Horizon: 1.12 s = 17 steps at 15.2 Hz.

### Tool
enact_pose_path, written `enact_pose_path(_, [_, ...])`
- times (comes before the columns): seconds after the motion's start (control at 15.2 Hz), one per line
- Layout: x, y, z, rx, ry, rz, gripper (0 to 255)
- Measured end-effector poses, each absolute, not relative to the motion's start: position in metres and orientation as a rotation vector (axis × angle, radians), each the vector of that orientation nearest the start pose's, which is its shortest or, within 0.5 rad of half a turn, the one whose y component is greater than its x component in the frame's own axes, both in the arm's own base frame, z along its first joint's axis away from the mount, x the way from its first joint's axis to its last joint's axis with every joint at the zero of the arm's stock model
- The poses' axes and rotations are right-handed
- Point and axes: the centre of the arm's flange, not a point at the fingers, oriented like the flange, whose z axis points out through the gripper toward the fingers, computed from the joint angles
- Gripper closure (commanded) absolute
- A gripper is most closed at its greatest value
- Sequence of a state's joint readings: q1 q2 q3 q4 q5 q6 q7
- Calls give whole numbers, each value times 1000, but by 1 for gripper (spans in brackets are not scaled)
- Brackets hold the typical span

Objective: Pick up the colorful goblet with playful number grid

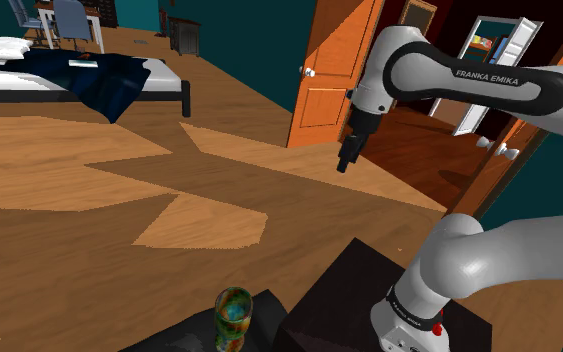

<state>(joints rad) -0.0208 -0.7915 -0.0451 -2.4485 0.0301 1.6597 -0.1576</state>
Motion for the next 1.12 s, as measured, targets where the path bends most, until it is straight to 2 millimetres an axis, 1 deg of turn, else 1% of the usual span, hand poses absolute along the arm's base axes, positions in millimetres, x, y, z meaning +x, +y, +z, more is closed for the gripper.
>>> enact_pose_path(0.07, [311,-21,556,-3076,-158,-13,0])
enact_pose_path(0.2, [312,-10,544,-3077,-159,-13,0])
enact_pose_path(0.4, [321,15,515,-3080,-161,-11,0])
enact_pose_path(0.59, [324,41,486,-3084,-163,-11,0])
enact_pose_path(0.66, [326,47,477,-3085,-163,-11,0])
enact_pose_path(0.73, [327,59,466,-3086,-164,-11,0])
enact_pose_path(0.79, [326,64,455,-3087,-164,-11,0])
enact_pose_path(0.92, [331,83,437,-3090,-165,-12,0])
enact_pose_path(0.99, [336,92,425,-3091,-165,-10,0])
enact_pose_path(1.12, [337,109,407,-3093,-166,-11,0])
